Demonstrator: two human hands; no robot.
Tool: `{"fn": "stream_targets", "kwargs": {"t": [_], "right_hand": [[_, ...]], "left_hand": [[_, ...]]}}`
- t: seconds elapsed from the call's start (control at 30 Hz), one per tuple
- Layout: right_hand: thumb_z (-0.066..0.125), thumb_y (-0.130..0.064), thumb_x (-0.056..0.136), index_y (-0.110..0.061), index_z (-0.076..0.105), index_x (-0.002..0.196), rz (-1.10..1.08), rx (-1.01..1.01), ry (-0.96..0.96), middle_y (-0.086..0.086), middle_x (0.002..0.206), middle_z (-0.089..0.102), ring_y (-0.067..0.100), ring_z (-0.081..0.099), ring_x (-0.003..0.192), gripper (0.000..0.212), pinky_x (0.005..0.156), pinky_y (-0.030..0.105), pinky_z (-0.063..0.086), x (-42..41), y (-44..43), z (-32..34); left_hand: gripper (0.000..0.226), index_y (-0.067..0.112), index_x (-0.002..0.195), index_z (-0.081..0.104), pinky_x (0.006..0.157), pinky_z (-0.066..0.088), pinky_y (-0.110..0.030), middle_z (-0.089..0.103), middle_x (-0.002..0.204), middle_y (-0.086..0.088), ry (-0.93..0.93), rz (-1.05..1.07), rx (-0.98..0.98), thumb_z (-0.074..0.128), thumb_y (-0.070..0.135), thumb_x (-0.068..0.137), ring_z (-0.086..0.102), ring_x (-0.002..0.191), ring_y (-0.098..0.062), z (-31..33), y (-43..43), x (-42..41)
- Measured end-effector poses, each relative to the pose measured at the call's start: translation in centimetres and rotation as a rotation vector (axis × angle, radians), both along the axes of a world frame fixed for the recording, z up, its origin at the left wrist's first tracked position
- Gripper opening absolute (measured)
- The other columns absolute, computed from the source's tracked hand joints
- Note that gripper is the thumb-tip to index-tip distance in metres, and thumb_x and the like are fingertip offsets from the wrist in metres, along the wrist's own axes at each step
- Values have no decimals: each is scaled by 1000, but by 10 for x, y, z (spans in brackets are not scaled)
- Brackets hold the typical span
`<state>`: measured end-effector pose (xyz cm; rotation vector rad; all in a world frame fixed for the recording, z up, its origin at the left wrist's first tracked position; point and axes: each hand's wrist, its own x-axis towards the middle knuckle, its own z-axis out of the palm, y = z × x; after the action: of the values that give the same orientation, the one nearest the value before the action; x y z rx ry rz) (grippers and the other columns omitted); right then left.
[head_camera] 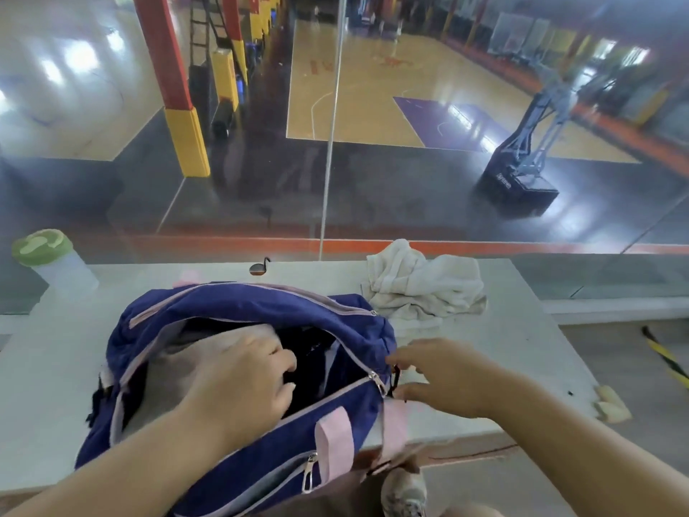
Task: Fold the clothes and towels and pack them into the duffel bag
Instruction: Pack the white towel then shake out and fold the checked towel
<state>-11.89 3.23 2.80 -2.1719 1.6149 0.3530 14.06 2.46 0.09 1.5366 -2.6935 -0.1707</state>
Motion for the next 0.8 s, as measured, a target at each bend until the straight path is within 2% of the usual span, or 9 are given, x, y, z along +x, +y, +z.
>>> {"fn": "stream_targets", "kwargs": {"t": [0.07,0.23,0.3,0.43,0.53,0.63,0.73,0.8], "right_hand": [[54,-44,91,-31,45,134,-81,37,36,-4,133,52,18,49,118,46,98,33,40,-34,-4,-1],[55,-50,88,-29,43,135,-304,89,89,-4,135,50,18,49,120,53,97,31,40,-110,-33,-21],[57,-49,87,-27,46,133,-395,76,78,-4,133,51,19,51,118,52,97,31,42,-134,-51,-33],[57,-42,89,-21,47,130,-522,-7,55,1,129,54,22,52,115,47,95,35,44,-172,-91,-62],[56,-37,89,-18,46,124,-560,-101,43,3,122,56,25,53,110,41,88,35,45,-193,-120,-89],[55,-37,90,-19,37,132,-599,-152,12,3,125,52,27,50,112,49,90,38,45,-206,-142,-118],[54,-41,90,-28,26,140,-612,-139,-57,1,138,41,28,43,118,59,94,40,42,-214,-155,-147],[53,-46,89,-36,29,139,-634,-146,-83,0,137,42,27,43,118,56,94,41,43,-217,-158,-164]], "left_hand": [[20,29,84,71,66,50,-27,69,84,9,26,5,5,59,42,74,64,75,-13,4,-11,-26],[20,27,96,61,73,43,-25,59,101,12,113,-30,89,47,38,88,54,97,-11,2,-53,-102],[18,26,99,61,76,47,-27,59,102,11,128,-46,111,49,35,88,54,95,-12,-4,-76,-129],[13,19,89,58,77,50,-33,61,95,3,110,-22,164,51,29,86,55,84,-17,-28,-128,-179],[19,17,94,55,82,49,-36,59,104,-3,60,36,204,52,34,86,54,91,-22,-55,-167,-212],[35,13,107,49,90,45,-37,49,119,-11,-7,125,238,56,40,85,47,107,-28,-83,-195,-238],[47,8,122,38,90,40,-36,43,129,-15,-71,176,289,57,34,88,42,115,-32,-107,-212,-249],[47,8,129,34,90,41,-36,46,129,-16,-121,174,312,52,26,89,47,114,-32,-126,-220,-249]]}}
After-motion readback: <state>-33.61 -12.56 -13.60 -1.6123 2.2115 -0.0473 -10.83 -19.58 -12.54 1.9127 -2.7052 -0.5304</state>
